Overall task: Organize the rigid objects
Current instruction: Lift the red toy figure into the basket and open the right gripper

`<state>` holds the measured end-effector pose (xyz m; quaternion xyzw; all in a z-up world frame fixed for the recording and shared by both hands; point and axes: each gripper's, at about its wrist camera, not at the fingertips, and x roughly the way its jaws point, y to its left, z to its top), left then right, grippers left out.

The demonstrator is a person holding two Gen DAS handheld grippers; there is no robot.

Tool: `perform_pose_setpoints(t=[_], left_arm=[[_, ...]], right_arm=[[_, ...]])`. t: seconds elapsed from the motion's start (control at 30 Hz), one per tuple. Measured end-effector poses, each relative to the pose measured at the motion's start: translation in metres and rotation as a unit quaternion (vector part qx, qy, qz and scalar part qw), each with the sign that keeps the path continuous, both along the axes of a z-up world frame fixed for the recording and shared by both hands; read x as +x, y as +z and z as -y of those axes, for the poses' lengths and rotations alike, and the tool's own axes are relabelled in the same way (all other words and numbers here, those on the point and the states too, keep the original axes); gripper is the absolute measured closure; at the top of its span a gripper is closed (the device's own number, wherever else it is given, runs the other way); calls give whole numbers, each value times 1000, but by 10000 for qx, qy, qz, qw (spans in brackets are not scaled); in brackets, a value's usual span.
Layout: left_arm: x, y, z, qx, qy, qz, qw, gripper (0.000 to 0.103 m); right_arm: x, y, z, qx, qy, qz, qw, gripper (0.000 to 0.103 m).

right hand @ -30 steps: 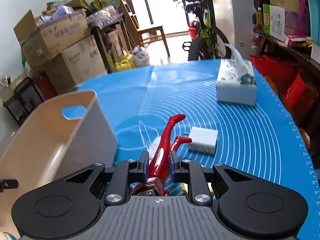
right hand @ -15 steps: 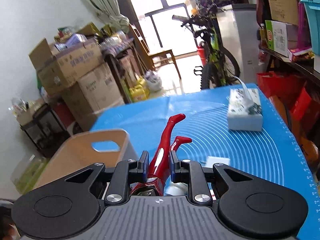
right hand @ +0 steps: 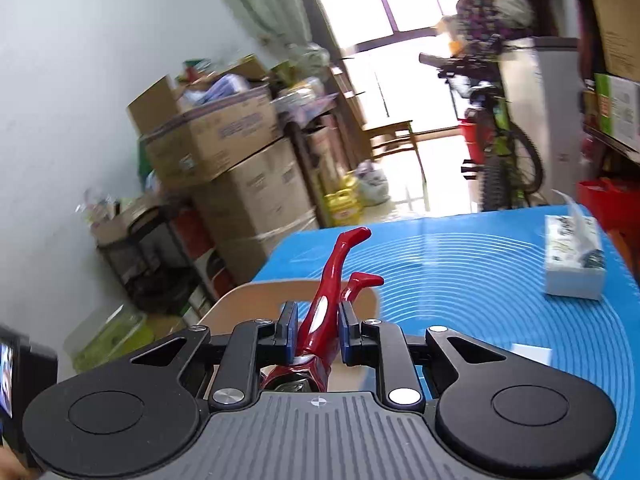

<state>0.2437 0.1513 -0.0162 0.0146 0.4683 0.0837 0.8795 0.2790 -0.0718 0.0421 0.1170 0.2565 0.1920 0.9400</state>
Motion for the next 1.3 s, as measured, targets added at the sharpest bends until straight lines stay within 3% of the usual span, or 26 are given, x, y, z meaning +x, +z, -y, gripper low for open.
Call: perform_pose_setpoints(t=[0.33,0.7,0.97,1.13,1.3], left_arm=[[0,3,0,-10,-34,20,10000,81],[0,2,1,-2,-25,25,10000,81],[-1,2,-1,-21,17,43,10000,82],[-1,1,-1,-19,14,47,10000,82],[-1,1,-1,-28,15,47,10000,82]], right_arm=[[1,-28,-52,-420,555,-346,9970,73],[-8,-59,-89,-1033,1285,-803,9830,76],[-4,-54,-77,-911,1168,-944,9844,75],[-6,-39,-49,-622,861,-889,9904,56],[-9,-23,-12,-599,361,-765,9946,50]])
